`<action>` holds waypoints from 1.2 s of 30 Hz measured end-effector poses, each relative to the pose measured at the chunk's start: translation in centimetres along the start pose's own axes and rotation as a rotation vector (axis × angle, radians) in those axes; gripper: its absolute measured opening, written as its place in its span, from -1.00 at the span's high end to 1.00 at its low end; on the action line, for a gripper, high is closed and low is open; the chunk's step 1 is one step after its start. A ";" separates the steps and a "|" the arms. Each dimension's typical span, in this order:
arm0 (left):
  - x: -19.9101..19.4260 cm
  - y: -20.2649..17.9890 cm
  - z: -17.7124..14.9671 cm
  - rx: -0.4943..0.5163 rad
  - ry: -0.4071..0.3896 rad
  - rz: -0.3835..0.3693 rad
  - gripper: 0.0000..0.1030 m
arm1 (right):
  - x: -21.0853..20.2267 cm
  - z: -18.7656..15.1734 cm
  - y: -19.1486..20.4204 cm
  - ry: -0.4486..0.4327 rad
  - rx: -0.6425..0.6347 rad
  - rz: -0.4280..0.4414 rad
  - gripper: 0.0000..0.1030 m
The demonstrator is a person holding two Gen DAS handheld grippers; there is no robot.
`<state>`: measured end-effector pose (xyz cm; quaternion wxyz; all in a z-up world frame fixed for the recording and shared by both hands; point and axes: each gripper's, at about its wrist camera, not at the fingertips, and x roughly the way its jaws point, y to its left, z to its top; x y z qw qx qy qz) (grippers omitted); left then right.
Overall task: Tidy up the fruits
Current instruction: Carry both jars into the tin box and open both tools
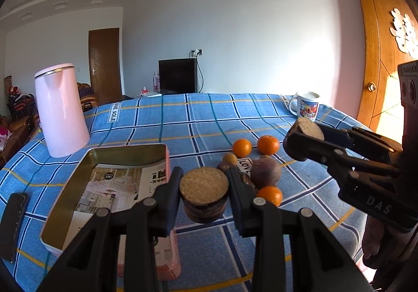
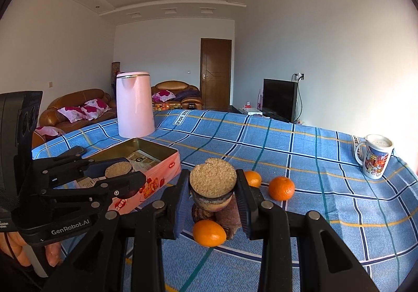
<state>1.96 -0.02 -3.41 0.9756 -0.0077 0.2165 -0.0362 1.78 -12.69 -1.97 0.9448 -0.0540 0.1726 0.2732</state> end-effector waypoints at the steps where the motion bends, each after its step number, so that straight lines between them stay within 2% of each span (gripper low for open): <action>1: 0.0 0.4 0.0 -0.005 -0.001 0.005 0.30 | 0.2 0.2 0.3 -0.002 -0.006 0.007 0.31; 8: 0.2 3.3 0.3 -0.050 -0.008 0.053 0.30 | 2.1 1.5 2.2 -0.007 -0.034 0.060 0.31; 19: 1.3 7.6 0.3 -0.102 0.008 0.128 0.30 | 6.9 3.3 5.2 0.042 -0.030 0.163 0.31; 36: 3.0 11.9 0.0 -0.156 0.053 0.175 0.30 | 13.2 2.8 9.2 0.163 -0.070 0.213 0.31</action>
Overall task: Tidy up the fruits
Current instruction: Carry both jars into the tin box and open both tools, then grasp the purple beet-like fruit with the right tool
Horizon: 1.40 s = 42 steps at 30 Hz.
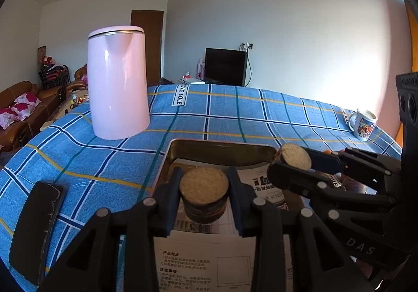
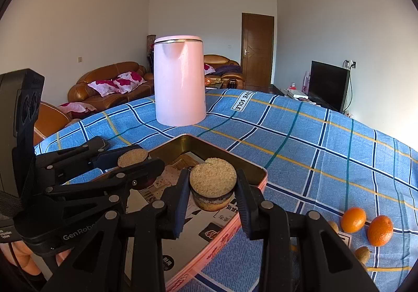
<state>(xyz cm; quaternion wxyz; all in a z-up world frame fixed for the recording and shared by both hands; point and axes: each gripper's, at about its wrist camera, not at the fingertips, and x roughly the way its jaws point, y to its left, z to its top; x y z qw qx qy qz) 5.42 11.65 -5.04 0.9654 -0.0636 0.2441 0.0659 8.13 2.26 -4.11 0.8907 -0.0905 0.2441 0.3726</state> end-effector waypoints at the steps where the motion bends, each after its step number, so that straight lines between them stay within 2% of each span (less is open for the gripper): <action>1: 0.1 0.1 0.0 0.002 0.002 0.001 0.30 | 0.3 0.0 0.1 0.007 -0.003 0.003 0.31; 7: 1.1 1.3 0.1 -0.037 0.050 -0.014 0.31 | 1.5 0.1 0.7 0.044 -0.008 0.014 0.31; 13: 1.6 1.8 0.2 -0.048 0.082 0.018 0.31 | 2.6 0.3 1.2 0.088 -0.022 0.023 0.31; 21: 2.2 1.9 0.1 -0.042 0.114 0.022 0.31 | 3.3 0.2 1.1 0.127 -0.018 0.031 0.31; 26: 2.2 1.8 0.0 -0.035 0.114 0.040 0.31 | 3.4 0.2 1.2 0.140 -0.016 0.035 0.30; 30: 1.8 1.7 -0.1 -0.031 0.100 0.050 0.28 | 3.2 0.1 0.9 0.132 -0.003 0.031 0.19; 33: 0.8 1.5 -0.2 -0.037 0.080 0.044 0.09 | 2.3 -0.1 0.7 0.114 0.011 0.031 0.02; 35: -0.2 1.2 -0.3 -0.047 0.050 0.039 -0.36 | 1.2 -0.4 0.4 0.099 0.019 0.035 -0.10; 37: -1.5 0.5 -0.3 -0.044 0.010 0.043 -0.63 | -0.5 -1.1 -0.1 0.081 0.017 0.030 -0.21; 38: -2.0 0.2 -0.3 -0.047 -0.003 0.034 -0.69 | -1.5 -1.5 -0.4 0.069 0.015 0.020 -0.23; 42: -3.1 -2.4 -0.4 -0.014 -0.030 -0.018 -0.71 | -5.9 -3.4 -3.1 0.032 0.043 -0.055 -0.25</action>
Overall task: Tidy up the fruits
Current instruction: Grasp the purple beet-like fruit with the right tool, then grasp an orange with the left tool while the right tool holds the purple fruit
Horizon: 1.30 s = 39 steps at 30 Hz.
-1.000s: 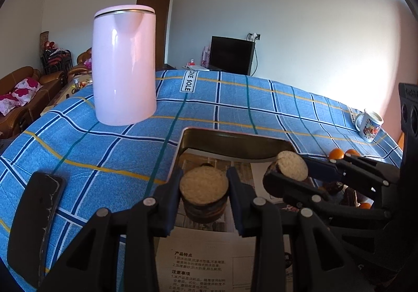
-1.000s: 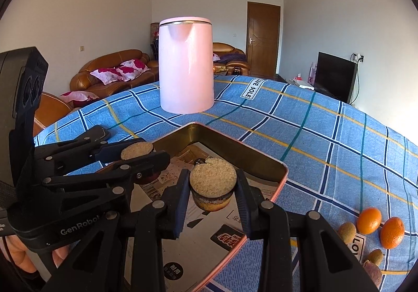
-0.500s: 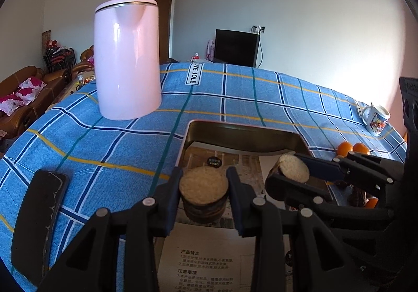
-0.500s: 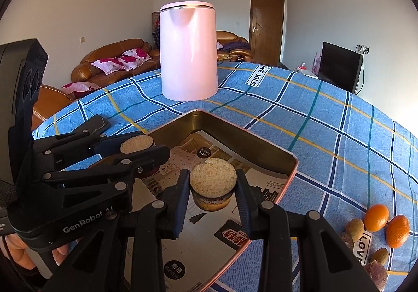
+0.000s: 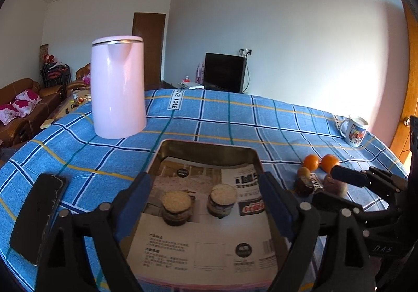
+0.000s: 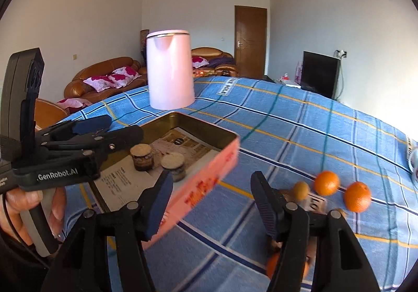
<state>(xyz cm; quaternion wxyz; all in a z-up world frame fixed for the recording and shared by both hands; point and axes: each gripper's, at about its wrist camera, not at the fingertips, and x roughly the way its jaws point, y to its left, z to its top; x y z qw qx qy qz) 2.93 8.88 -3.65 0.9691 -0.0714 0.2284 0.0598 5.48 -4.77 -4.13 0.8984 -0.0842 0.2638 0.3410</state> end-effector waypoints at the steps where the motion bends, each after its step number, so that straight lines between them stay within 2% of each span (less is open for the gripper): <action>1: -0.1 -0.8 0.0 0.012 -0.002 -0.011 -0.74 | -1.0 -0.4 -1.0 -0.007 0.016 -0.034 -0.29; 4: 0.1 -3.2 -0.2 0.041 -0.002 -0.044 -0.81 | -2.9 -1.4 -4.4 -0.010 0.085 -0.134 -0.45; 7: 0.7 -5.3 -0.6 0.072 0.018 -0.072 -0.82 | -3.0 -2.0 -7.1 0.013 0.155 -0.183 -0.45; 16: 1.3 -8.2 -1.3 0.126 0.053 -0.100 -0.82 | 0.4 -3.2 -9.2 0.165 0.257 -0.093 -0.45; 18: 1.3 -8.6 -1.4 0.134 0.056 -0.109 -0.82 | 0.8 -3.5 -9.5 0.187 0.283 -0.074 -0.34; 20: 1.5 -9.2 -1.6 0.144 0.064 -0.123 -0.82 | 0.9 -3.7 -9.8 0.200 0.298 -0.073 -0.04; 23: 1.6 -10.3 -1.8 0.162 0.078 -0.147 -0.82 | 0.4 -3.9 -9.9 0.177 0.300 -0.048 -0.04; 29: 2.0 -13.2 -2.3 0.210 0.102 -0.185 -0.81 | -4.2 -4.5 -10.7 0.052 0.312 -0.125 -0.04; 32: 2.5 -14.8 -2.9 0.240 0.137 -0.211 -0.78 | -6.1 -5.2 -11.4 0.019 0.319 -0.171 -0.04; 35: 3.5 -16.3 -3.5 0.272 0.193 -0.231 -0.56 | -6.8 -5.8 -12.2 0.010 0.332 -0.185 -0.04; 37: 4.1 -16.9 -3.8 0.283 0.229 -0.236 -0.50 | -6.7 -6.2 -12.6 0.005 0.341 -0.185 -0.04; 39: 4.5 -17.2 -3.9 0.288 0.255 -0.243 -0.32 | -6.6 -6.5 -12.8 0.004 0.353 -0.176 -0.04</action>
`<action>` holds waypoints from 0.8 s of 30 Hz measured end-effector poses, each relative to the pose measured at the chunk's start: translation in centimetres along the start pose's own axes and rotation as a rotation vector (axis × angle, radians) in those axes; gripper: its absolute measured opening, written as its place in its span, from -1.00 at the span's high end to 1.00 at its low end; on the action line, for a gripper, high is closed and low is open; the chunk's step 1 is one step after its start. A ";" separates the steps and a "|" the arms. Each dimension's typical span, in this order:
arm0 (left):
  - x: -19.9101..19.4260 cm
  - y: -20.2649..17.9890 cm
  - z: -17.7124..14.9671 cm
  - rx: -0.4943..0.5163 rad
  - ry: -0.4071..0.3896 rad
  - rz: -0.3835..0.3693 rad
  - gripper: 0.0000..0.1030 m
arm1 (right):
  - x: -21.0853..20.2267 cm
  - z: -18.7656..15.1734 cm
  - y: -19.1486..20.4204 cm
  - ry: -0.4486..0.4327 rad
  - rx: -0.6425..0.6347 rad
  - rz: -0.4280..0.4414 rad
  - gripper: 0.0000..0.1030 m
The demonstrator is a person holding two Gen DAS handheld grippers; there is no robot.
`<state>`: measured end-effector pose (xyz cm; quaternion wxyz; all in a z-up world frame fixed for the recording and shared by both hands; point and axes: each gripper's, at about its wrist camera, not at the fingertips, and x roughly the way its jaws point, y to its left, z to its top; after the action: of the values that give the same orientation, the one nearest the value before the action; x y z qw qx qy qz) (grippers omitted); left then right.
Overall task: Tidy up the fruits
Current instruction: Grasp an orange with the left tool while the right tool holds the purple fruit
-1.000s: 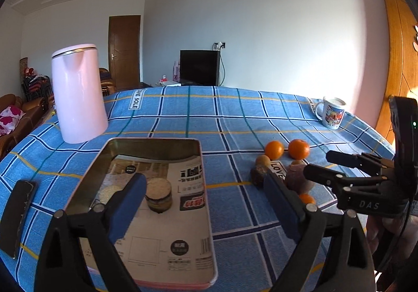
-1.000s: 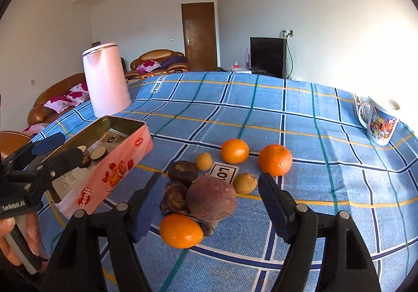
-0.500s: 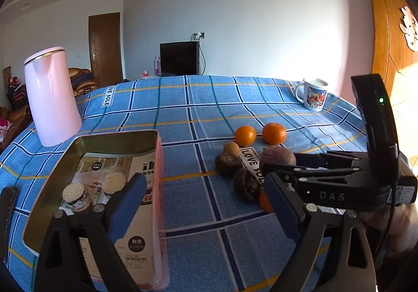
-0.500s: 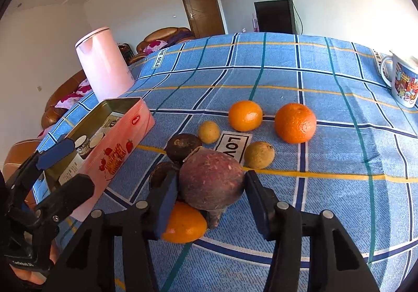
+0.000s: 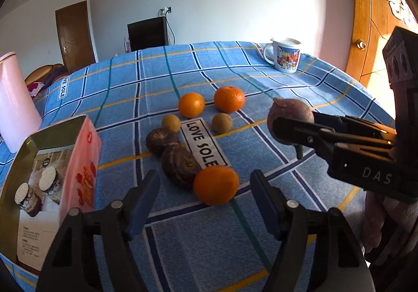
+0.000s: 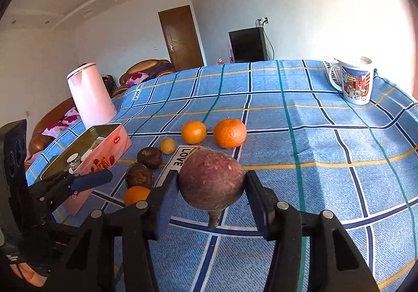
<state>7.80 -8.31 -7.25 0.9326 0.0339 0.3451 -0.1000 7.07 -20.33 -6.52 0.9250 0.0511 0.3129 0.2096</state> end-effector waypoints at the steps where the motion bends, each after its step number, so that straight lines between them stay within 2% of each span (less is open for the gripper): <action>1: 0.2 0.0 0.0 -0.004 0.012 -0.006 -0.24 | 0.1 0.0 -0.1 0.001 0.003 0.005 -0.04; 7: 1.5 -0.4 0.6 0.007 0.036 0.015 -0.18 | 0.4 -0.2 0.1 0.014 -0.012 0.025 -0.04; 9: 1.6 -0.4 0.7 0.017 0.029 0.029 -0.08 | 0.4 -0.2 0.1 0.015 -0.013 0.031 -0.04; 11: 1.5 -0.5 0.5 0.030 0.031 0.011 0.23 | 0.4 -0.3 0.1 0.016 -0.012 0.035 -0.04; 19: 1.4 -0.1 0.4 0.014 0.038 -0.025 0.25 | 0.1 -0.4 0.2 -0.003 -0.020 0.023 -0.04; 22: 1.4 0.1 0.3 -0.002 0.043 -0.029 0.18 | 0.1 -0.4 0.1 -0.003 -0.015 0.027 -0.04; 24: 1.3 0.4 0.2 -0.016 0.043 -0.050 0.23 | 0.1 -0.4 0.1 -0.002 -0.015 0.026 -0.04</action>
<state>9.03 -8.13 -7.92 0.9224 0.0197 0.3666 -0.1199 6.84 -20.18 -6.87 0.9229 0.0484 0.3096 0.2240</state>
